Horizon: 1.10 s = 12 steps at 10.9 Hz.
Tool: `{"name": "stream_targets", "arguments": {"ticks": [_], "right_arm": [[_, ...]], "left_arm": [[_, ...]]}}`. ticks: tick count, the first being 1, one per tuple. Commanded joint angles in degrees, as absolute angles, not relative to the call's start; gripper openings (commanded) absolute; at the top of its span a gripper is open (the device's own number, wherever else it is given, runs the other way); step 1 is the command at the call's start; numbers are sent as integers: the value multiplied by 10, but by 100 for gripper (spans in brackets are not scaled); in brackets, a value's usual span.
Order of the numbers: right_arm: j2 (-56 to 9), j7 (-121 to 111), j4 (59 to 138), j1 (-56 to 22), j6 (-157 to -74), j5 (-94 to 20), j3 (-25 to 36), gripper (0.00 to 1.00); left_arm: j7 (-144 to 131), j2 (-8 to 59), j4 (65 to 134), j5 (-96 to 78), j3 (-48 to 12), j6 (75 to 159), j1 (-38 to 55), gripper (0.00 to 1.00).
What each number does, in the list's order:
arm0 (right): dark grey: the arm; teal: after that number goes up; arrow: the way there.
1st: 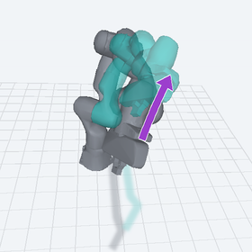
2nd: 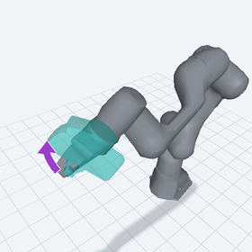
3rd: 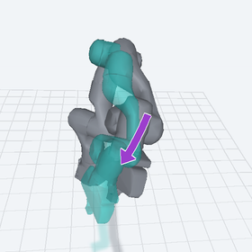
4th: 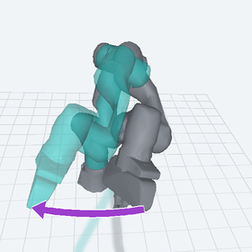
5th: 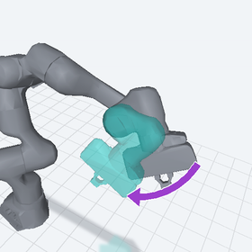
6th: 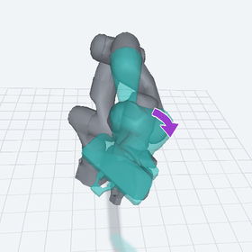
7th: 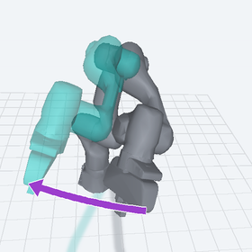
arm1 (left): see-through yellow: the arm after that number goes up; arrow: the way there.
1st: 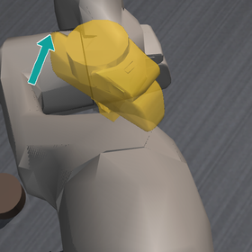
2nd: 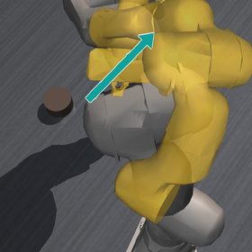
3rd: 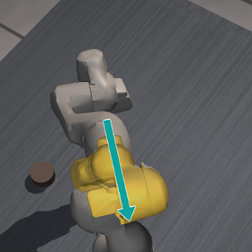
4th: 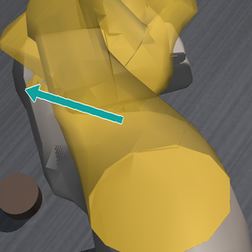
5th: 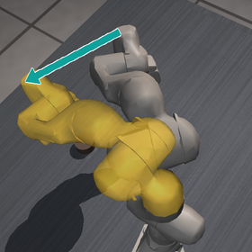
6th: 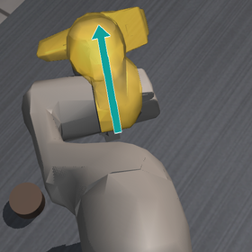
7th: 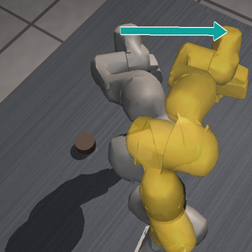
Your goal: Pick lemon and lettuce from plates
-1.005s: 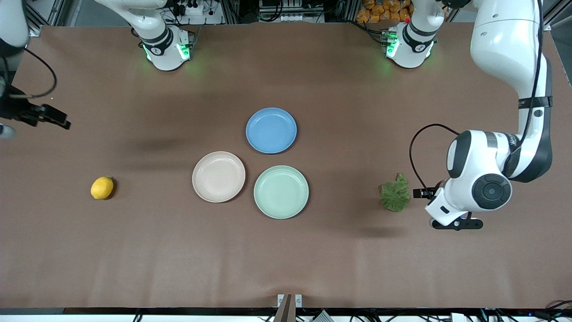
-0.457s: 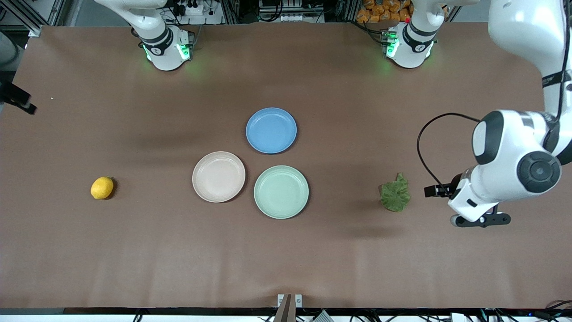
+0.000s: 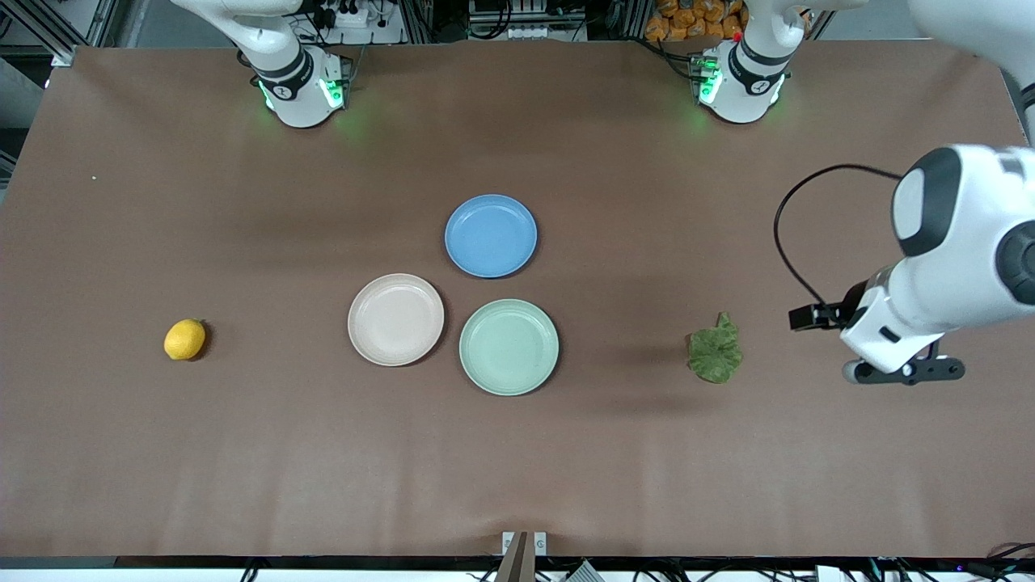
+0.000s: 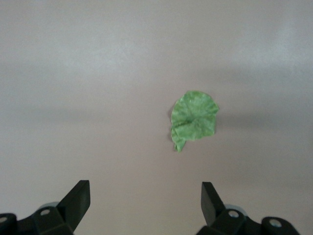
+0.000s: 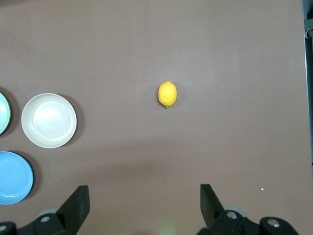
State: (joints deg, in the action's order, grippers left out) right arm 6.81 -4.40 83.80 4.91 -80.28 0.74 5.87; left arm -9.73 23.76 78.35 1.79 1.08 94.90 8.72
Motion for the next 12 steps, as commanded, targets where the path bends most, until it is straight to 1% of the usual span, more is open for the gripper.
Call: {"name": "stream_targets", "arguments": {"ticks": [1, 3, 5, 8, 12], "right_arm": [[50, -40, 830, 39, -795, 13, 58, 100], [37, -41, 828, 35, -807, 13, 58, 100], [16, -40, 825, 27, -835, 16, 58, 100], [-42, -41, 784, 19, -847, 17, 58, 100], [-43, -50, 784, 23, -840, 16, 59, 100]], "left_arm": [[-79, 200, 787, 12, 13, 912, 85, 100], [-69, 185, 787, 20, 14, 890, 84, 100], [-62, 172, 786, 25, 11, 861, 84, 100], [-52, 143, 786, 26, 11, 842, 86, 100], [-51, 106, 786, 25, 15, 844, 85, 100]]}}
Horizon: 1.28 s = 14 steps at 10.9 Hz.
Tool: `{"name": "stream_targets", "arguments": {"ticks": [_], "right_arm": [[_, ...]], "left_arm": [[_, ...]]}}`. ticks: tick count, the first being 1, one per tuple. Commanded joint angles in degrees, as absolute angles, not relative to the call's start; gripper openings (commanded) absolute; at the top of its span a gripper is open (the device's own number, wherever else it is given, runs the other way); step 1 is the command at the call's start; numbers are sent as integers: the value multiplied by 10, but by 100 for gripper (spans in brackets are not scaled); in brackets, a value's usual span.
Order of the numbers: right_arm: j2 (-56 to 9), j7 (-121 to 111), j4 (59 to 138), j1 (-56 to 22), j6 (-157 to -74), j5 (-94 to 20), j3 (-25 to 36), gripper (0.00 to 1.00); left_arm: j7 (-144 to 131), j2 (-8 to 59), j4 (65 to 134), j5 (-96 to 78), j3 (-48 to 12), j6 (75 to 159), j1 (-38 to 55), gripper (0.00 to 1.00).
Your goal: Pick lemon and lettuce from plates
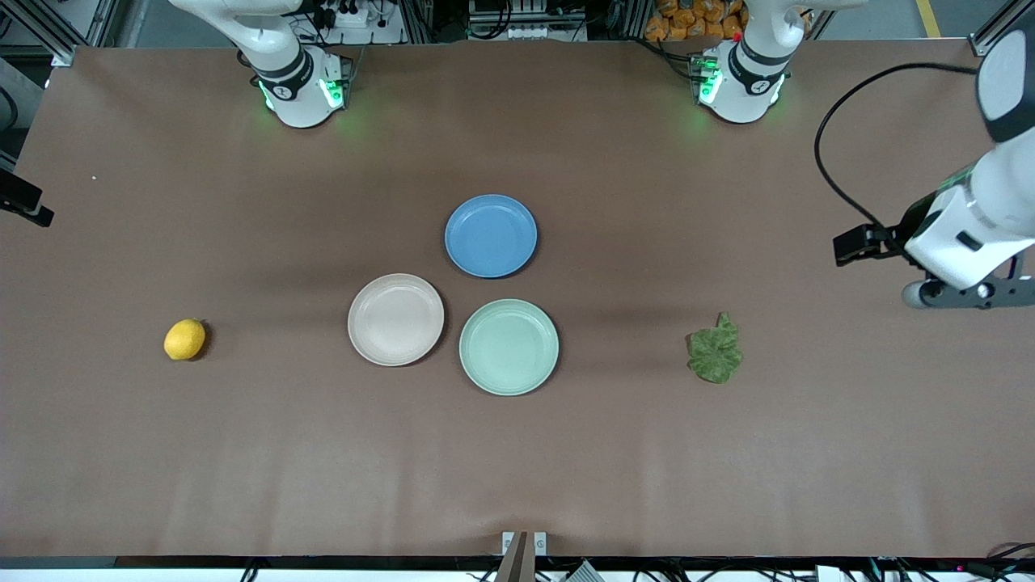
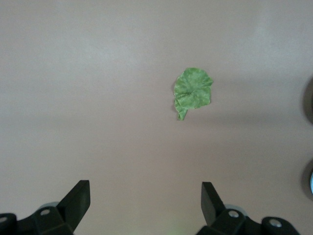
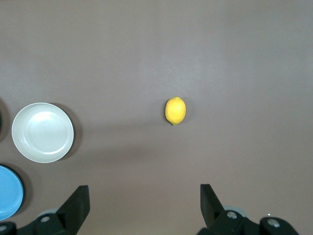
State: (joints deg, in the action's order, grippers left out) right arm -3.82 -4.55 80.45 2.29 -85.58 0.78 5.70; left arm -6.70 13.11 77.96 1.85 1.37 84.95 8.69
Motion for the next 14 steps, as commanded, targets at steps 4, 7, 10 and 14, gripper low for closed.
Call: {"name": "stream_targets", "arguments": {"ticks": [4, 7, 10, 14], "right_arm": [[-32, -60, 787, 22, -838, 16, 60, 100], [-19, -92, 798, 22, -830, 17, 62, 100], [-18, -91, 802, 18, -834, 19, 60, 100], [-18, -91, 816, 20, -843, 14, 59, 100]], "left_arm": [[-50, 87, 787, 26, 25, 845, 86, 100], [-49, 83, 791, 26, 24, 848, 85, 100], [-49, 81, 800, 25, 23, 852, 84, 100], [-20, 64, 844, 18, -25, 882, 9, 100]]}}
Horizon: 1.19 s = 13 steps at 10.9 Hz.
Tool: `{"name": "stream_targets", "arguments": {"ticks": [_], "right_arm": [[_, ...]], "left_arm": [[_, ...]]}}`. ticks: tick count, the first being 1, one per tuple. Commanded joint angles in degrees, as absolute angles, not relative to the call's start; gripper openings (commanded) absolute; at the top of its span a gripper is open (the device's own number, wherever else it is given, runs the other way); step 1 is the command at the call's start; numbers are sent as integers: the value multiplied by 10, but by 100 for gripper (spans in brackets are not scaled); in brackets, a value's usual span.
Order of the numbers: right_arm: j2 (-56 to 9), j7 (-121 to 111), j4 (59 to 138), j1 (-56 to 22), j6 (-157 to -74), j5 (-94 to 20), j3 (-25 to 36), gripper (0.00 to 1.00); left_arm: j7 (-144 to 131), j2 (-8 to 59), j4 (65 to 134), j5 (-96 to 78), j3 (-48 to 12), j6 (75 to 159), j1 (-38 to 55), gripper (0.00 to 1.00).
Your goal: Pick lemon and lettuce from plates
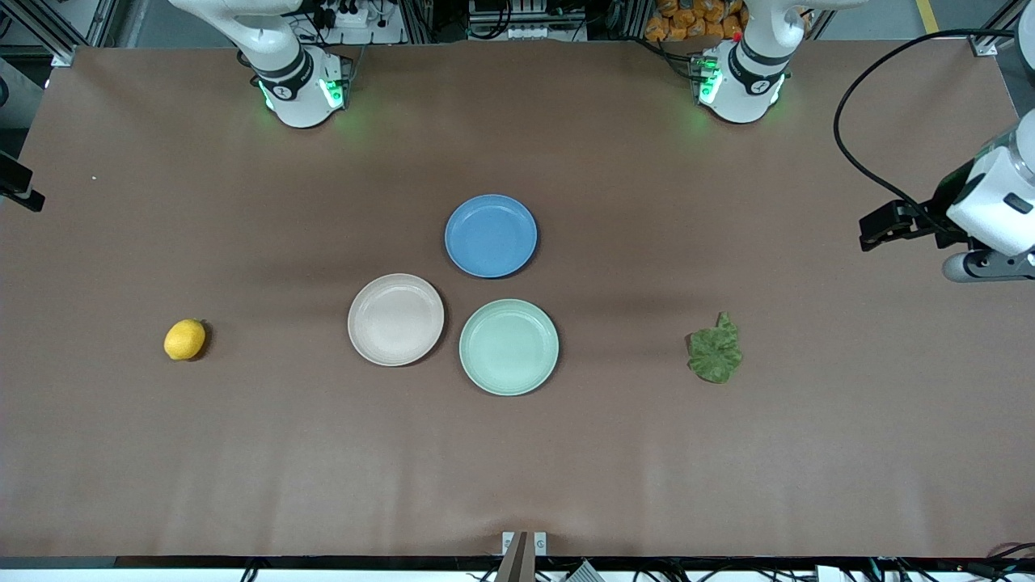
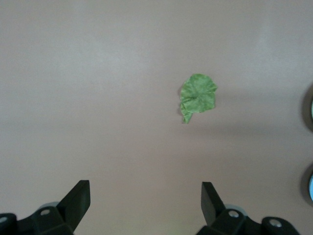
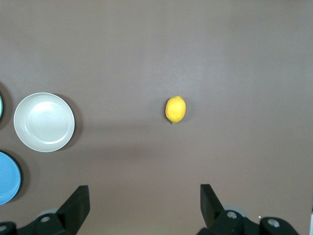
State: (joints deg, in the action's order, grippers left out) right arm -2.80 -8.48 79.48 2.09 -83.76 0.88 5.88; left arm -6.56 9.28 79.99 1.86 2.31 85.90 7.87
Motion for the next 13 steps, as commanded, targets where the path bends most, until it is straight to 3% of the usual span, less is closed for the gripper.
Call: {"name": "stream_targets", "arguments": {"ticks": [1, 13], "right_arm": [[-16, -91, 823, 22, -842, 14, 60, 100], [-11, -91, 831, 25, -837, 13, 62, 100]], "left_arm": [[-17, 60, 848, 17, -39, 882, -9, 100], [-36, 51, 844, 7, -57, 869, -3, 100]]}}
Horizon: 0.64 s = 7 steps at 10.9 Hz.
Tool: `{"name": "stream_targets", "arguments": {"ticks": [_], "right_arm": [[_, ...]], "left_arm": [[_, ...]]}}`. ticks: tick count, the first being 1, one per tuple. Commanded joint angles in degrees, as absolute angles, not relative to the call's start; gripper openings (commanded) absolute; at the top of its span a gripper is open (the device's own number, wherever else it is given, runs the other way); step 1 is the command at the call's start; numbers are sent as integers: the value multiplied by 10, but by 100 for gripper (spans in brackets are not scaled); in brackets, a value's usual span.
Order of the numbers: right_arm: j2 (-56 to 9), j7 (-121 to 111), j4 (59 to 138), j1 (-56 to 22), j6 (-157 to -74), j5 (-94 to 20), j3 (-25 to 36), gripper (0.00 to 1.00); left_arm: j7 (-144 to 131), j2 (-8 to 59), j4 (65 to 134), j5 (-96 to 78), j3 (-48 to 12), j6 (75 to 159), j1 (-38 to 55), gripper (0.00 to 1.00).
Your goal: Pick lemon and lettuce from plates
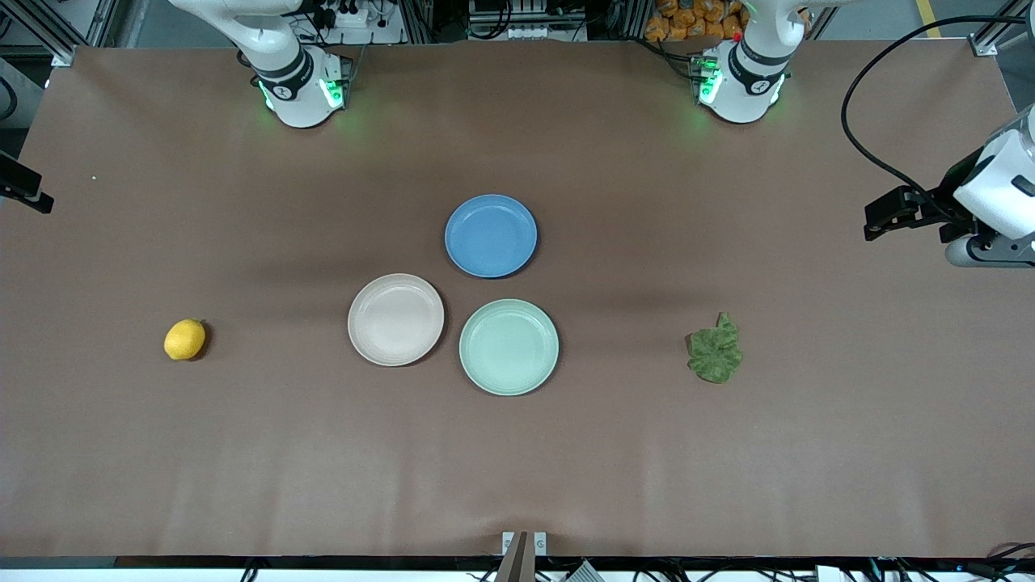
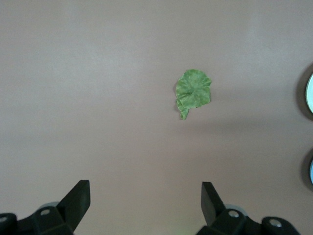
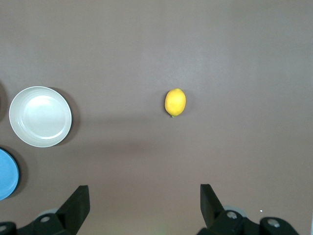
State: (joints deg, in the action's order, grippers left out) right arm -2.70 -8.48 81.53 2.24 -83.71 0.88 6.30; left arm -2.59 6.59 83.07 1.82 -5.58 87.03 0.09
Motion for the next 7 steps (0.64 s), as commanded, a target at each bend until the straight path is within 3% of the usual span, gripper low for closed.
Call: {"name": "stream_targets", "arguments": {"ticks": [1, 7], "right_arm": [[-11, -91, 831, 27, -836, 13, 62, 100], [-11, -91, 836, 31, -836, 12, 62, 100]], "left_arm": [[-40, 52, 844, 7, -57, 869, -1, 100], [-32, 51, 843, 8, -57, 868, -3, 100]]}}
